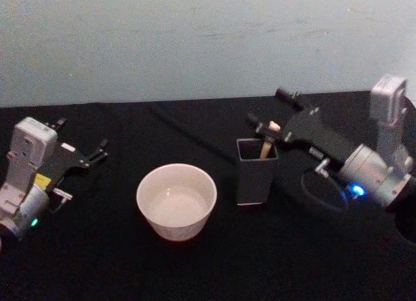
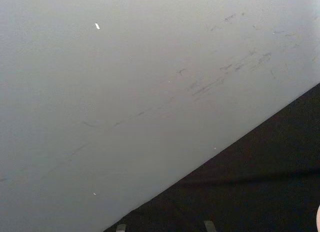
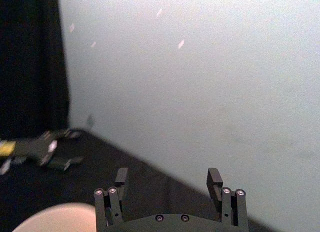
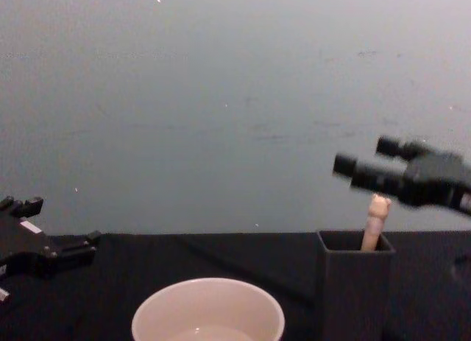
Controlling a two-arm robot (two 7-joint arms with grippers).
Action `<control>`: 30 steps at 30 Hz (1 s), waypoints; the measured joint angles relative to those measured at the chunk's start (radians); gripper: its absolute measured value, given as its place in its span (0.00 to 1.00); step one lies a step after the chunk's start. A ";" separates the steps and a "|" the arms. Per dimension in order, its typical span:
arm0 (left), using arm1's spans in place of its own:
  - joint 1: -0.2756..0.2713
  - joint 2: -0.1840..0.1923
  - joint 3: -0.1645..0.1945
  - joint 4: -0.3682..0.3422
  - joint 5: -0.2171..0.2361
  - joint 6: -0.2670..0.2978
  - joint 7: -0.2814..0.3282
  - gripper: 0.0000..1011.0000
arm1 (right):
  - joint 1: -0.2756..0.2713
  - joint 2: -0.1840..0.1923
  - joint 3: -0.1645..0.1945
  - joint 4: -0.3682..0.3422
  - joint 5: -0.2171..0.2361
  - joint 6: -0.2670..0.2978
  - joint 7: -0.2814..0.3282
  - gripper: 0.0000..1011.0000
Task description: Pick up the stirring spoon with one hand, stir inside the cup, then place it back in its original position.
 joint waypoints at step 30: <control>0.000 0.000 0.000 0.000 0.000 0.000 0.000 0.99 | -0.016 -0.101 0.078 0.140 -0.211 0.130 -0.329 0.99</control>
